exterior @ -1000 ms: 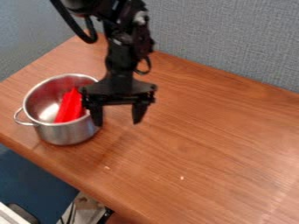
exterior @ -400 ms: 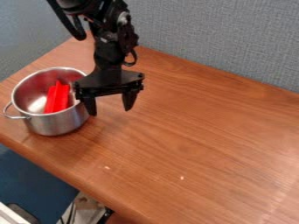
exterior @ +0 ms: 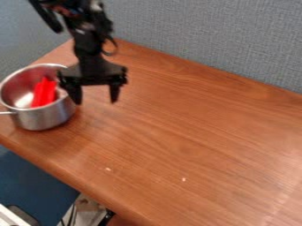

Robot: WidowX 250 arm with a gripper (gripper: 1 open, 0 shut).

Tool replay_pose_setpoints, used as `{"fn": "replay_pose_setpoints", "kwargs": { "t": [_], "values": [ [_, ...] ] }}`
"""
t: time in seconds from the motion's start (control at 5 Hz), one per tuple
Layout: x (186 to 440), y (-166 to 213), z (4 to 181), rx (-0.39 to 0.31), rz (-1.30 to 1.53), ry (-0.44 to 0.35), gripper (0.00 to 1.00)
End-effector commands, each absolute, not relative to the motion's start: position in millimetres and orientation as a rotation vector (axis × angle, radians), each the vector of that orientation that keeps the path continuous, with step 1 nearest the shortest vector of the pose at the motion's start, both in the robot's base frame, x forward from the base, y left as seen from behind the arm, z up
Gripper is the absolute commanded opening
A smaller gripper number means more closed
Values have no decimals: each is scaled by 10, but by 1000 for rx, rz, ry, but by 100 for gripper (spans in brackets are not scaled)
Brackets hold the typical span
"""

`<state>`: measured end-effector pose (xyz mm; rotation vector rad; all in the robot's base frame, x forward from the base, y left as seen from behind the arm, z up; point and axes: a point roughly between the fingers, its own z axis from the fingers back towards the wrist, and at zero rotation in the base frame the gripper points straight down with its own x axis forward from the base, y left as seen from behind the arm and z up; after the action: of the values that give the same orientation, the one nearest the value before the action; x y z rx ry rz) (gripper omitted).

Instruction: Move the red object from the metal pot to the table

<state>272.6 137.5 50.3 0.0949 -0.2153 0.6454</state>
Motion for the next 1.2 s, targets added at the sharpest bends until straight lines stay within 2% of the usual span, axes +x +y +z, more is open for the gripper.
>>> {"fn": "replay_pose_setpoints", "kwargs": {
  "t": [0.0, 0.2, 0.4, 0.8, 1.0],
  "values": [
    [2829, 1592, 1062, 69, 647, -339, 100],
    [2867, 1705, 1562, -4, 668, -392, 100],
    [2992, 1879, 1762, -13, 652, -381, 100],
    [3083, 2163, 1503, 89, 581, -267, 100],
    [2860, 2189, 1333, 106, 577, -250, 100]
  ]
}}
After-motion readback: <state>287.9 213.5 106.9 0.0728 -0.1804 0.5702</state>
